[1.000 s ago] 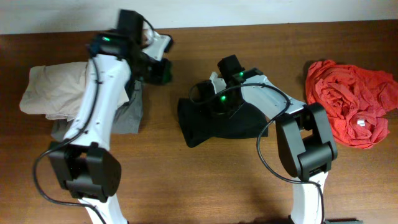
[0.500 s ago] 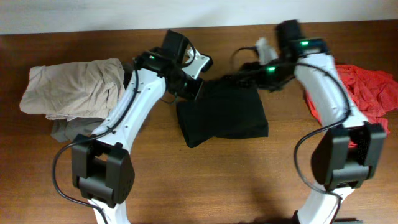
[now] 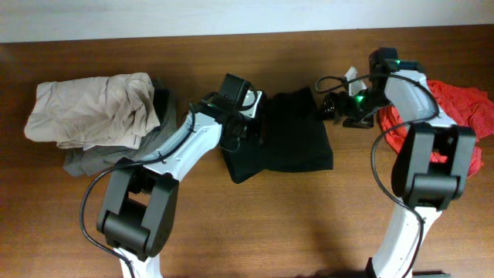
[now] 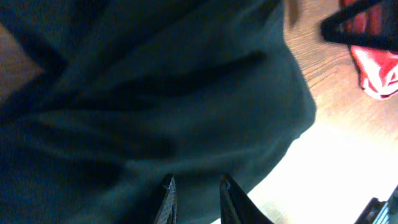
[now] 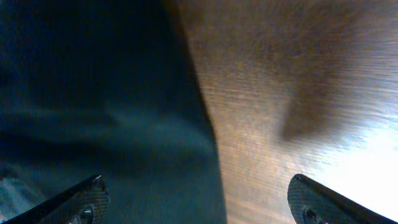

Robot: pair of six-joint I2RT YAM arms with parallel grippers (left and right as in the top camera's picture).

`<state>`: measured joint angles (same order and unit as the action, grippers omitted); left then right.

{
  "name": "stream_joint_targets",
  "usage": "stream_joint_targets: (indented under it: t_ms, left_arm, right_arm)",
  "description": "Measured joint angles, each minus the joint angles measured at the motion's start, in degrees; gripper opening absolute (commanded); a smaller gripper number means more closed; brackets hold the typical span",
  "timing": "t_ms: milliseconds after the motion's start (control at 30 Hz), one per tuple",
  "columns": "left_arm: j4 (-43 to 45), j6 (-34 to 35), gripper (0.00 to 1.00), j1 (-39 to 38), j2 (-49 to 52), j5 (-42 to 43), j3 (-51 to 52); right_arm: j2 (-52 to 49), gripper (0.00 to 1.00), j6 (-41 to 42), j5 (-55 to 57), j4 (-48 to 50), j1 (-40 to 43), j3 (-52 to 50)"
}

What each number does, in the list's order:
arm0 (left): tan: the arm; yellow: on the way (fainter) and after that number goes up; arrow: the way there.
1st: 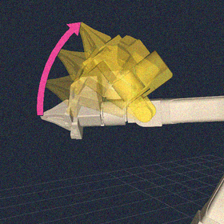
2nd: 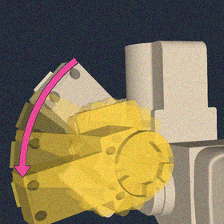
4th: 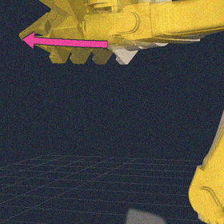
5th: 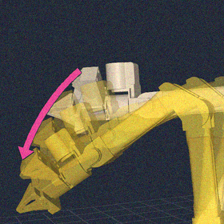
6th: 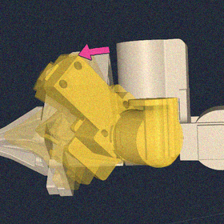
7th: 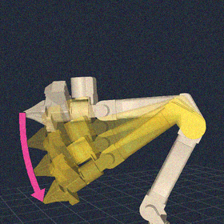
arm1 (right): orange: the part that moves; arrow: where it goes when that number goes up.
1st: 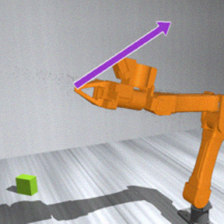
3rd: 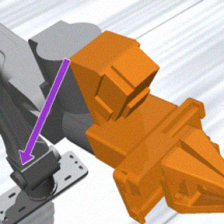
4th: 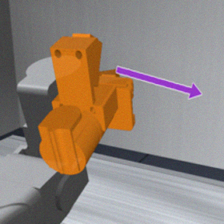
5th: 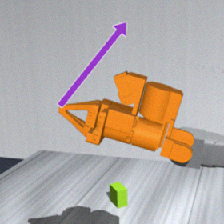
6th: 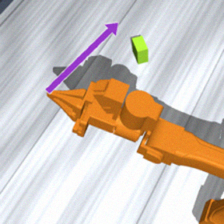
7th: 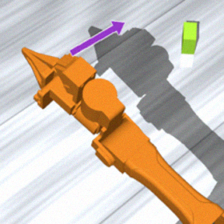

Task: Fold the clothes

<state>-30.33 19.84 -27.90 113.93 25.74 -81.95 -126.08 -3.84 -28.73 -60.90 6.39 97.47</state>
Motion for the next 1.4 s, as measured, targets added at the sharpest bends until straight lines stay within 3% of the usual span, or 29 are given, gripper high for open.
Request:
stream_joint_targets:
  t_ms: [233, 400, 533, 633, 767, 900, 1000, 1133, 1400]
  left_arm:
    - [2.6, 3.7, 0.24, -1.4, 1.4, 0.0, 0.0]
    - [2.5, 5.4, 0.23, -1.4, 6.1, 0.0, 0.0]
    - [2.6, 5.8, 0.23, -1.4, 7.2, 1.1, -0.1]
    - [2.6, 6.0, 0.23, -1.4, 7.3, 1.2, -0.1]
    - [2.6, 6.0, 0.23, -1.4, 7.3, 1.3, -0.1]
    - [2.5, 6.0, 0.24, -1.2, 7.3, 1.4, -0.1]
    - [2.1, 5.4, 0.3, -0.9, 7.4, 2.6, -0.6]
    - [1.8, 4.6, 0.36, 0.2, 7.6, 7.6, -2.5]
    - [1.2, 3.9, 0.35, 3.2, 7.6, 18.0, -9.7]
  right_arm:
    - [-3.7, 0.95, -5.5, -8.7, 0.0, -0.7, 0.0]
    - [-4.3, 0.83, -7.4, -10.7, -0.2, -3.1, 0.0]
    - [-4.6, 0.59, -8.2, -11.3, -0.2, -5.5, 0.0]
    - [-4.6, 0.28, -8.7, -11.5, -0.3, -6.4, 0.0]
    - [-4.7, 0.06, -8.7, -11.8, -1.9, -6.0, -0.1]
    - [-4.7, 0.04, -8.2, -11.8, -4.9, -4.5, -0.1]
    - [-4.6, 0.04, -6.7, -10.2, -6.6, -3.5, 0.0]
    - [-2.0, 0.04, -3.0, -3.4, -9.2, -3.1, 1.1]
    - [5.4, 0.04, 2.4, 10.2, -13.8, -3.6, 6.3]
